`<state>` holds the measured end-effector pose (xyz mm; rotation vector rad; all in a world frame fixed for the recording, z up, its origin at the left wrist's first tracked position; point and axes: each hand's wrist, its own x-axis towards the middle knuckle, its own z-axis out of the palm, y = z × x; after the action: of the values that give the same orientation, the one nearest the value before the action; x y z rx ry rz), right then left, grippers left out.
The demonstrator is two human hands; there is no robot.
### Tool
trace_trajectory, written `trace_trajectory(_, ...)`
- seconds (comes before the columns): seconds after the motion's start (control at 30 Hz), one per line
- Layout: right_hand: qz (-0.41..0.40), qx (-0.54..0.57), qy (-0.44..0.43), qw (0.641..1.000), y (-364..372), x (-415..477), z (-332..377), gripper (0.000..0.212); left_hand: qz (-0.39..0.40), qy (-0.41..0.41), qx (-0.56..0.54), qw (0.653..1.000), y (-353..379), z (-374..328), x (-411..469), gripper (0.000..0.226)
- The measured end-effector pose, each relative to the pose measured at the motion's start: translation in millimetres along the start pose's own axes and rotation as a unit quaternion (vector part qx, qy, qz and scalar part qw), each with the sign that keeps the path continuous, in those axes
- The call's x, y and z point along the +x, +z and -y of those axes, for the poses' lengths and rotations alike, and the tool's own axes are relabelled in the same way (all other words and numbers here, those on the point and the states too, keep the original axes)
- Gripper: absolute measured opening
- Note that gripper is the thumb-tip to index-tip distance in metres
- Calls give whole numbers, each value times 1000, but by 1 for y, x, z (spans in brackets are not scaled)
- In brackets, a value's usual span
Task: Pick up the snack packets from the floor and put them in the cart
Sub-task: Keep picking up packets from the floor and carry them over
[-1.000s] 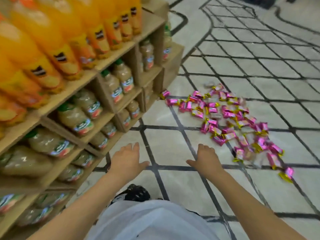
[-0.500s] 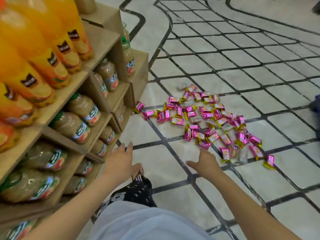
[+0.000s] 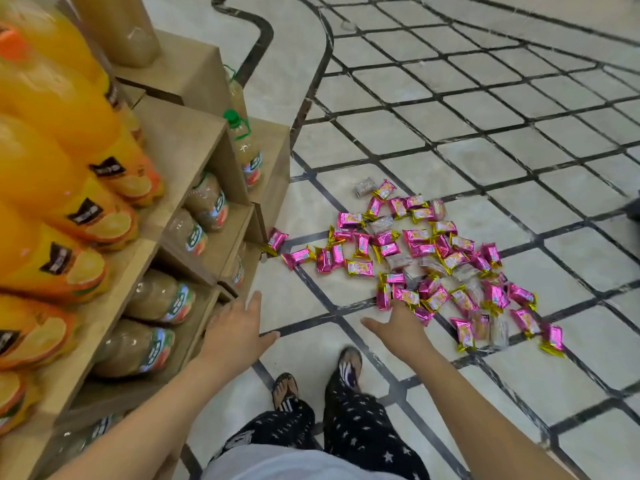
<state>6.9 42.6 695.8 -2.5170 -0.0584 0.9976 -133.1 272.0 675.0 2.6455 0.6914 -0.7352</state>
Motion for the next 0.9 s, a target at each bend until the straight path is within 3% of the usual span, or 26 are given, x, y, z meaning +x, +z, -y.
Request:
trace_trajectory(0.2, 25, -26, 10, 999, -33, 85, 16, 64, 44, -6, 38, 998, -29, -17, 85, 88)
trace_trajectory(0.3, 30, -52, 13, 998, -49, 148, 29, 49, 58, -9, 58, 997, -43, -27, 135, 87)
trace_trajectory(0.57, 85, -105, -12, 991, -63, 320, 65, 77, 94, -33, -9, 995, -58, -43, 291, 80)
trace_trajectory(0.73, 109, -94, -2, 990, 1, 437, 59, 64, 82, -28, -41, 995, -1, -23, 403, 75)
trace_trajectory(0.9, 123, -67, 29, 990, 124, 567, 20, 57, 71, -1, -18, 997, 118, 10, 533, 77)
